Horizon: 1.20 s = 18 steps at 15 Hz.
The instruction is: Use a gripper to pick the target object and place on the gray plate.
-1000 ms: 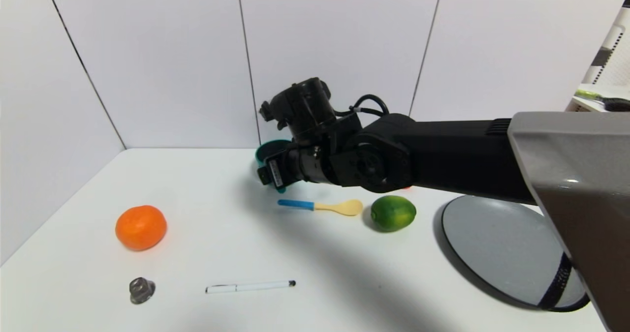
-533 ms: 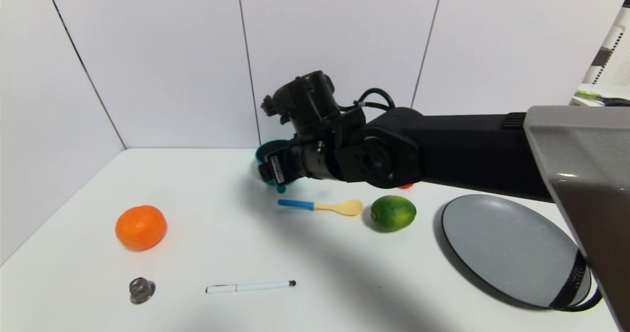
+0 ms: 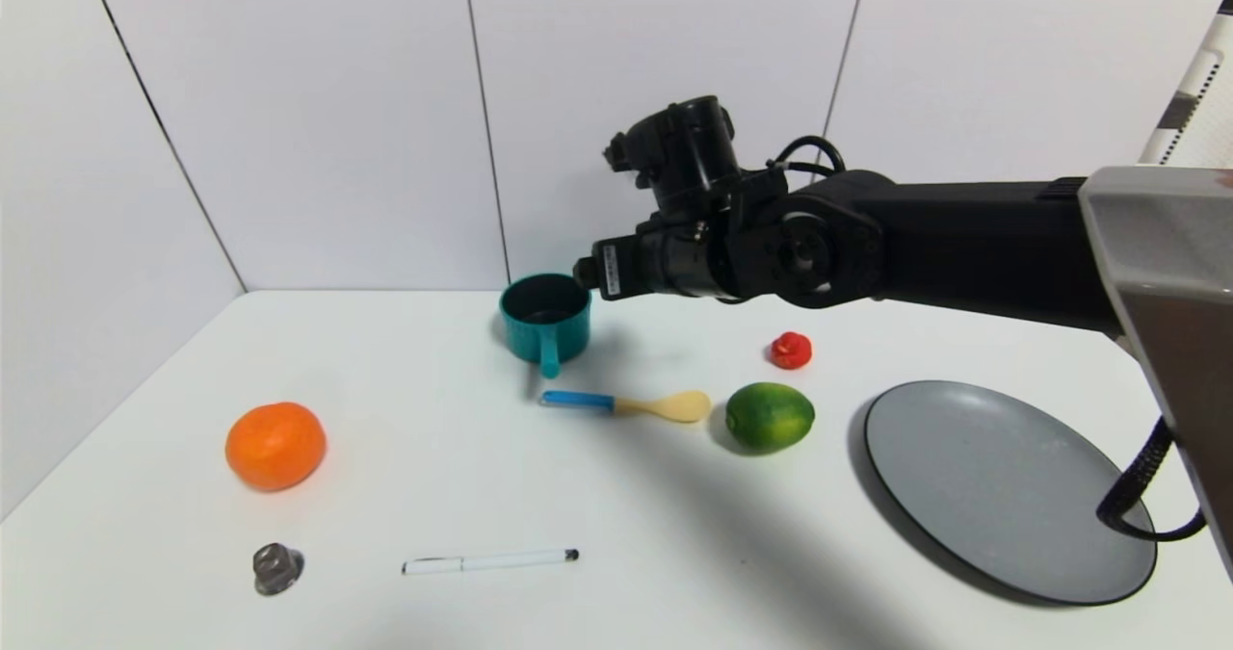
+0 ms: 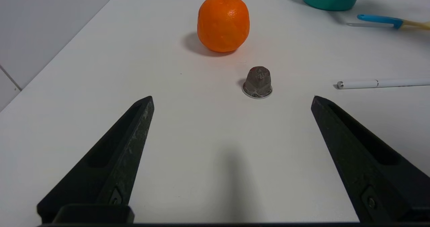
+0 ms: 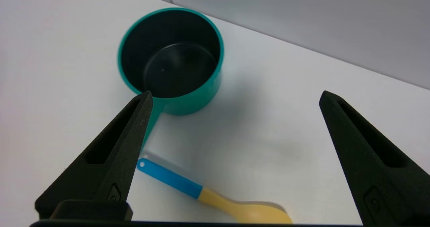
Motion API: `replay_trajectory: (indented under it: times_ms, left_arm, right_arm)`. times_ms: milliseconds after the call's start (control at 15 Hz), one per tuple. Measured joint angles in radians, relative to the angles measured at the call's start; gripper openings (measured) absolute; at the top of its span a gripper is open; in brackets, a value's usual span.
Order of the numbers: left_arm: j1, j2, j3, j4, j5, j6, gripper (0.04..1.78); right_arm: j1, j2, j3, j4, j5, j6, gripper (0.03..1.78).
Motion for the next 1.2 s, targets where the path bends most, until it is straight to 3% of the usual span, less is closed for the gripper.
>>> replay_trajectory:
  times_ms: [267,600,1200]
  left_arm:
    - [0.0,0.0,0.0,0.0,0.0,0.0,1.69]
    - [0.0,0.0,0.0,0.0,0.0,0.0,1.69]
    - [0.0,0.0,0.0,0.0,0.0,0.0,1.69]
  right_arm:
    - [0.003,0.046,0.0,-0.018,0.001,0.036,1.71]
    - [0.006,0.081,0.0,-0.043,0.005,0.037,1.71]
    - [0.002,0.157,0.0,-0.18,-0.003,0.039,1.71]
